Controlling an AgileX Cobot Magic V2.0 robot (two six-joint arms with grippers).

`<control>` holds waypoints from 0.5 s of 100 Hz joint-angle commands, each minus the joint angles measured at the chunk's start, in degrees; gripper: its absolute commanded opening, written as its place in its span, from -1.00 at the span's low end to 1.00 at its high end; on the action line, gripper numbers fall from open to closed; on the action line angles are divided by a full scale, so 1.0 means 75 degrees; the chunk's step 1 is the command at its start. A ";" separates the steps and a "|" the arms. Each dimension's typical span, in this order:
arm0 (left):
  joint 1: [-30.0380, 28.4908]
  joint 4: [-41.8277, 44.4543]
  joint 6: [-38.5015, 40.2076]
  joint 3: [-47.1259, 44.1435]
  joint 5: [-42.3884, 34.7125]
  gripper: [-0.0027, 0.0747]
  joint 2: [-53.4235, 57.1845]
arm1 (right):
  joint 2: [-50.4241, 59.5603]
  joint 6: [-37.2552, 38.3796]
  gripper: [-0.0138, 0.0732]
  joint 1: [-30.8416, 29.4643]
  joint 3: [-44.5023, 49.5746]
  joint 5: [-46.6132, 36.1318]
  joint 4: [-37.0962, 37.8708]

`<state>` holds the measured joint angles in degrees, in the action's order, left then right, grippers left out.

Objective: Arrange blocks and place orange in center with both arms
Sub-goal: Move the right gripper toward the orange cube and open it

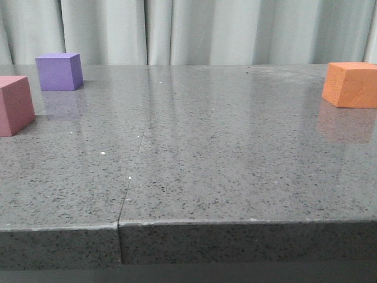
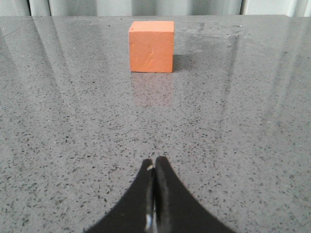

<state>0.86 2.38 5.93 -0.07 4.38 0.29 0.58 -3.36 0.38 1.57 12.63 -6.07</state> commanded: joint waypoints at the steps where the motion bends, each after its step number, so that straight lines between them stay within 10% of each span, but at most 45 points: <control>1: 0.0002 -0.0063 -0.0006 -0.0306 -0.0648 -0.98 0.0218 | 0.0182 -0.0035 -0.84 0.0006 -0.0132 -0.0632 -0.0021; 50: 0.0002 -0.0063 -0.0006 -0.0306 -0.0648 -0.98 0.0218 | 0.0182 -0.0041 -0.84 0.0006 -0.0132 -0.0632 0.0238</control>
<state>0.86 2.38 5.93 -0.07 4.38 0.29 0.58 -3.36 0.38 1.57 12.63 -6.07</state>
